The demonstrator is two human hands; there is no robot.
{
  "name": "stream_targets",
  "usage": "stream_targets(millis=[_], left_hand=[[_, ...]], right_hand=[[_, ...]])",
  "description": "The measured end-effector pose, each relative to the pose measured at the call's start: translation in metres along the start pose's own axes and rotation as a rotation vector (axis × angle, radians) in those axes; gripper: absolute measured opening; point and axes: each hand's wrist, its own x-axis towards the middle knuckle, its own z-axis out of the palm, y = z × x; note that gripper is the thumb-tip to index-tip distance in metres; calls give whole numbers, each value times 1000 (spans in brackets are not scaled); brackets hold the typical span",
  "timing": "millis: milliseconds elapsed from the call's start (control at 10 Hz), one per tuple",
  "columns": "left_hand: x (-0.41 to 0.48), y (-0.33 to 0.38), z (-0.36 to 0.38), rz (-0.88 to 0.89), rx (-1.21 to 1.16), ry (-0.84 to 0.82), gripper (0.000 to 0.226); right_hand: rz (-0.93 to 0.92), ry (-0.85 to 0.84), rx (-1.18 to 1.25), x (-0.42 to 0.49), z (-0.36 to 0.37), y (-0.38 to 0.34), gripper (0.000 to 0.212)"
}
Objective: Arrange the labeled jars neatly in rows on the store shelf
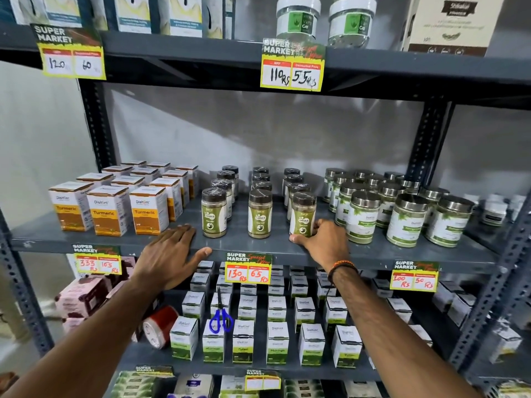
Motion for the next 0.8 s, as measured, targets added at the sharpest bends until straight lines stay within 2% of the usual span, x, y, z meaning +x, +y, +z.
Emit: stream_targets(millis=[700,800], left_hand=[[0,-2,3,3,-24,7,97],[-1,1,-2,-11,-49,-11,101]], right_hand=[[10,-22,-31,-1,2,-3,46],[35,-58,-15,-13,-17,-10,65]])
